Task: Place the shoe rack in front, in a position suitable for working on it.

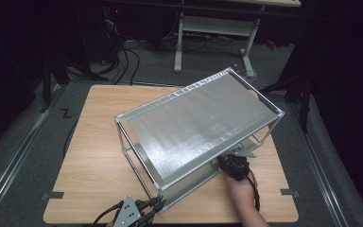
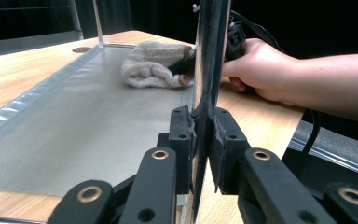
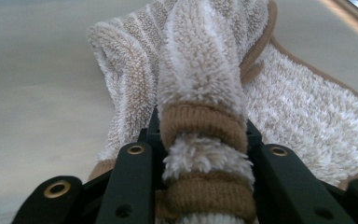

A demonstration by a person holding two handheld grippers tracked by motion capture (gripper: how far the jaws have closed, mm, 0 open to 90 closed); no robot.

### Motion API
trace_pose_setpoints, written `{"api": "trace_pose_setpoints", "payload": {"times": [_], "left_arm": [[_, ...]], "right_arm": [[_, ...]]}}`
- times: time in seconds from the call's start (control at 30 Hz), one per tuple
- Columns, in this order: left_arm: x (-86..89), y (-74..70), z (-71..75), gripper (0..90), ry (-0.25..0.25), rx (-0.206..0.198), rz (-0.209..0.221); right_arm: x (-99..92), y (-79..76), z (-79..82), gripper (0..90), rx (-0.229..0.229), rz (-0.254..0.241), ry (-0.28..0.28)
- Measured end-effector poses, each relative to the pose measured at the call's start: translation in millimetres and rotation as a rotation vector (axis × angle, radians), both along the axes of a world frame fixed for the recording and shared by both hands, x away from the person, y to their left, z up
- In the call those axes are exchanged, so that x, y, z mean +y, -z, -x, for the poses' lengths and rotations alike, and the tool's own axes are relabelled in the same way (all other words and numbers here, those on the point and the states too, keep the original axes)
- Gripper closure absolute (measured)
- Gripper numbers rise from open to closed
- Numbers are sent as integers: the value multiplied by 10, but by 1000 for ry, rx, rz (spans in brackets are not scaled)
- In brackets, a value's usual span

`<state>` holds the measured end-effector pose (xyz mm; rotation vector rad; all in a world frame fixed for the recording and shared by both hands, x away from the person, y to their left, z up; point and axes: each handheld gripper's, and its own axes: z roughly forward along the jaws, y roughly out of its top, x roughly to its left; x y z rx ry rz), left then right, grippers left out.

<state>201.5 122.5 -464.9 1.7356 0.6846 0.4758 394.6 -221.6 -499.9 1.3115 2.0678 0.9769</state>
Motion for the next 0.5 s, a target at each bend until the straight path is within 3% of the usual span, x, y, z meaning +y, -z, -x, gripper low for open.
{"api": "trace_pose_setpoints", "payload": {"times": [0.2, 0.23, 0.3, 0.5], "left_arm": [[1, -1, 2, 798, 1, 1, 0], [1, 0, 2, 798, 1, 1, 0], [2, 0, 3, 798, 2, 1, 0], [0, 0, 10, 798, 4, 0, -1]], "right_arm": [[-245, -12, -177, 684, -11, 17, 84], [-292, -8, -204, 684, 2, -14, 109], [-382, -17, -262, 684, -12, 12, 114], [-527, -39, -389, 683, 0, 21, 157]]}}
